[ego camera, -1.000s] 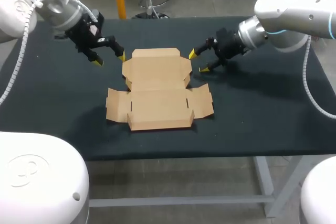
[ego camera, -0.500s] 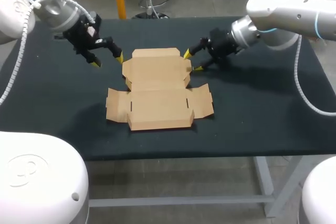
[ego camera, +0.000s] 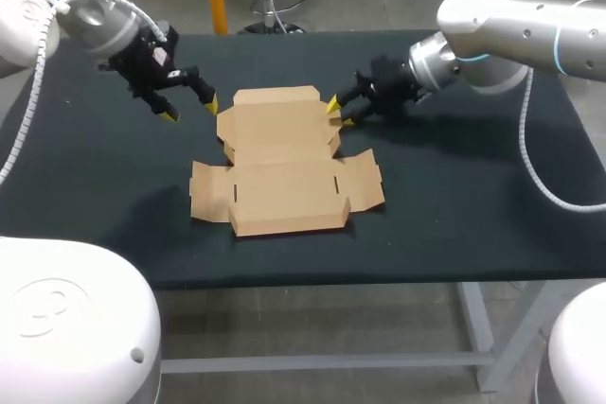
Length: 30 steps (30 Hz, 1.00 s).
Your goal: Assemble the packaging by folding the flat box into shape, placing the metal phone stand inside, and closing the box properly
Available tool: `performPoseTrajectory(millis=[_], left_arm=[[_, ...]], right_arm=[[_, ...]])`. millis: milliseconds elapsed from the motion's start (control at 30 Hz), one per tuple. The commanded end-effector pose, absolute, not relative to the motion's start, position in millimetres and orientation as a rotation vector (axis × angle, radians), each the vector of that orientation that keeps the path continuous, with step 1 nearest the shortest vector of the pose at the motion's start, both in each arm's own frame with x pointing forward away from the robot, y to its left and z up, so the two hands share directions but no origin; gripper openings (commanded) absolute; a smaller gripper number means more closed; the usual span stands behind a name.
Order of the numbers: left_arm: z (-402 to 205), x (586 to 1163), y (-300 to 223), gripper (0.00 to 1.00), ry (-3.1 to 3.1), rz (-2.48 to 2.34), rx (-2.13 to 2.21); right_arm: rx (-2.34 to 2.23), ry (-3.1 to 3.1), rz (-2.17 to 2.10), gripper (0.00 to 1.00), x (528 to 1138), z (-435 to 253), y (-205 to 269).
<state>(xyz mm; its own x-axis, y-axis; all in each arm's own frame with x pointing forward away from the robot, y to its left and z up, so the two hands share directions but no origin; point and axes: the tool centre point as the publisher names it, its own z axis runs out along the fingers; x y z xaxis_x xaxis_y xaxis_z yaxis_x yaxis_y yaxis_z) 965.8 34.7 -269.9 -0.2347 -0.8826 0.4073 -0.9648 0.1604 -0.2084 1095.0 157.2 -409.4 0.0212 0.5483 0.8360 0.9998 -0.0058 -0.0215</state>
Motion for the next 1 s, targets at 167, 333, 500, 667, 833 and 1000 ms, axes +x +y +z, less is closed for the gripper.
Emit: performPoseTrajectory(millis=[167, 333, 500, 667, 833, 1000], left_arm=[[-268.7, 967.3, 36.4, 1.00, -2.246, 0.624, 1.807], [-269.0, 967.2, 37.8, 1.00, -2.244, 0.624, 1.807], [-268.1, 966.2, 39.2, 1.00, -2.242, 0.629, 1.808], [-268.0, 965.8, 39.2, 1.00, -2.245, 0.630, 1.784], [-269.1, 965.1, 39.2, 1.00, -2.252, 0.644, 1.709], [-272.1, 965.8, 39.7, 1.00, -2.267, 0.692, 1.642]], right_arm=[[-1.571, -1.586, -0.817, 0.42, 1103.9, -423.6, 160.7], [-1.556, -1.582, -0.842, 0.42, 1106.4, -424.4, 165.9], [-1.549, -1.582, -0.855, 0.43, 1107.8, -427.8, 173.7], [-1.520, -1.578, -0.889, 0.22, 1106.3, -433.1, 181.6], [-1.490, -1.591, -0.949, 0.00, 1100.6, -423.3, 182.5], [-1.473, -1.608, -1.019, 0.00, 1094.3, -406.8, 176.5]])
